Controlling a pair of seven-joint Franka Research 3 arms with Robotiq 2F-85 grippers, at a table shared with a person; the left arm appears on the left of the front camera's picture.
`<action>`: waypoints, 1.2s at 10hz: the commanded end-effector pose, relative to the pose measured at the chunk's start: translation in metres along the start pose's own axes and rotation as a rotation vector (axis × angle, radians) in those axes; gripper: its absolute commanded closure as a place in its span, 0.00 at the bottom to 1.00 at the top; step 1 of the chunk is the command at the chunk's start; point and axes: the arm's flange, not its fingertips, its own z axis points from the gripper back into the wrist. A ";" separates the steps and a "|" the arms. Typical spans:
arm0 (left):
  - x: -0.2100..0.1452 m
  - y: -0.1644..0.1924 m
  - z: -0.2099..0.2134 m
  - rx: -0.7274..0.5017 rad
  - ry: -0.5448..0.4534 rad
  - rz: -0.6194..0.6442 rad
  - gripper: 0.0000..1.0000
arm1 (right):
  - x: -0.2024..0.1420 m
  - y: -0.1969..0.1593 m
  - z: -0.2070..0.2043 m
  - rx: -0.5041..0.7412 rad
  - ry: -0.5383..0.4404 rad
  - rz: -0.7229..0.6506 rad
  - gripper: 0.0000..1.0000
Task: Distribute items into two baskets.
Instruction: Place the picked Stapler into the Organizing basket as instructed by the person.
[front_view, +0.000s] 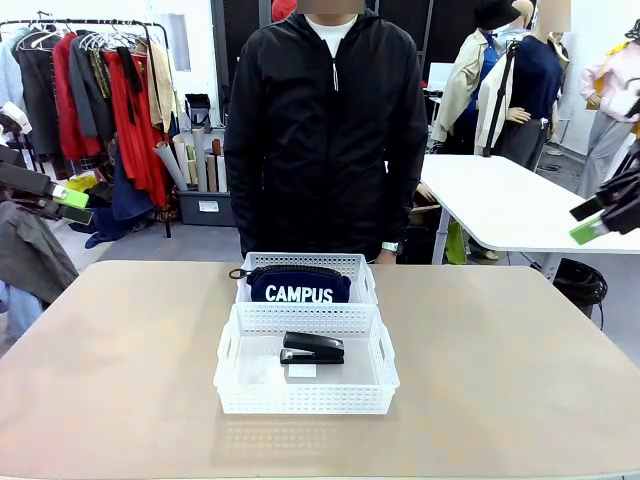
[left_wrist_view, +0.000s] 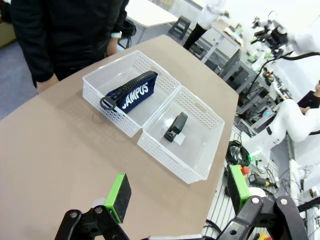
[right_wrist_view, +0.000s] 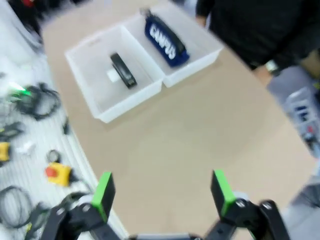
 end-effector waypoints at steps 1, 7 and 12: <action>-0.001 -0.002 0.001 0.001 -0.001 -0.001 0.00 | -0.012 -0.030 0.021 0.116 -0.104 -0.026 0.00; -0.001 -0.002 0.001 0.001 -0.001 -0.001 0.00 | -0.056 -0.070 0.063 0.293 -0.265 -0.097 0.00; -0.001 -0.002 0.001 0.001 -0.001 -0.001 0.00 | -0.052 -0.060 0.055 0.229 -0.235 -0.134 0.00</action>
